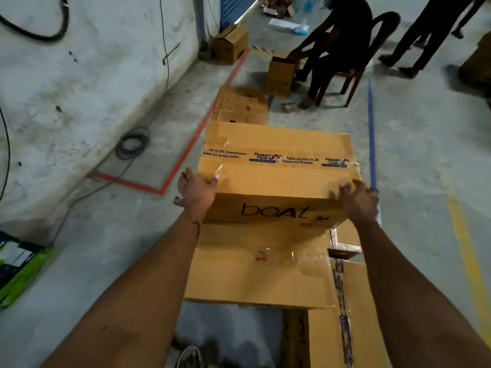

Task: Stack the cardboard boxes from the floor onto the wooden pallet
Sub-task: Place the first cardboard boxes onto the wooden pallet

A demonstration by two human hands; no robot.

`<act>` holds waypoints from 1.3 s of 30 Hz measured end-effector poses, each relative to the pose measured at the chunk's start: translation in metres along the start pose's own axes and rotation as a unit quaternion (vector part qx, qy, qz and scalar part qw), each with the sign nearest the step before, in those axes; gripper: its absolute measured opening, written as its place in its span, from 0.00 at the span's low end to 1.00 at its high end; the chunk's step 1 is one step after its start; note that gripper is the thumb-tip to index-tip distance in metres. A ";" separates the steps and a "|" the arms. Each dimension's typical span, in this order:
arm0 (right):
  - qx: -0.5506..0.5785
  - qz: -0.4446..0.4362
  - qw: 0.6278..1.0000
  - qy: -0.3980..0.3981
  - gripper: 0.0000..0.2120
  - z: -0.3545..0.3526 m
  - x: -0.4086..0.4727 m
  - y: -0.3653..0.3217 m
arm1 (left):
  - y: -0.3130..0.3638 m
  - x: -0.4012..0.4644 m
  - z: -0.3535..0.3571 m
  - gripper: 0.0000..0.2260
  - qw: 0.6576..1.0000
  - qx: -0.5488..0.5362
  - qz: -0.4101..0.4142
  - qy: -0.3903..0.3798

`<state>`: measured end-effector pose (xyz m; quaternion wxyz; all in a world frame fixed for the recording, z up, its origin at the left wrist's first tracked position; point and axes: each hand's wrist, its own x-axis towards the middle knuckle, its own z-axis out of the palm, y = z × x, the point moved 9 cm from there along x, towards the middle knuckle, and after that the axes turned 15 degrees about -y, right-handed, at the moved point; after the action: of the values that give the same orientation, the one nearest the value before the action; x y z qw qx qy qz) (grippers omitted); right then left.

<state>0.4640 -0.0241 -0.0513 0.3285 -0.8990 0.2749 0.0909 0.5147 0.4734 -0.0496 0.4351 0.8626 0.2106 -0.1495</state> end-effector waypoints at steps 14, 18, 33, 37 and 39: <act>0.256 -0.060 0.964 -0.040 0.55 -0.007 0.029 0.063 | -0.018 -0.032 0.026 0.24 0.982 -0.153 0.094 -0.055; 0.263 -0.100 0.957 -0.065 0.44 -0.018 -0.012 0.060 | -0.049 -0.085 0.029 0.27 0.981 -0.161 0.097 -0.045; 0.218 -0.126 0.963 -0.101 0.43 -0.015 -0.116 0.077 | -0.206 -0.302 0.023 0.47 0.949 -0.304 -0.053 0.069; 0.213 -0.113 0.964 -0.111 0.54 0.002 -0.129 0.073 | -0.235 -0.319 0.028 0.49 0.947 -0.289 -0.130 0.043; 0.224 -0.099 0.962 -0.118 0.59 0.012 -0.130 0.074 | -0.234 -0.325 0.029 0.44 0.952 -0.273 -0.136 0.023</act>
<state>0.3151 -0.0071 -0.0563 0.5590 -0.8080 0.1574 0.0990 0.1152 0.4986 -0.0837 0.6244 0.6775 0.3684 -0.1241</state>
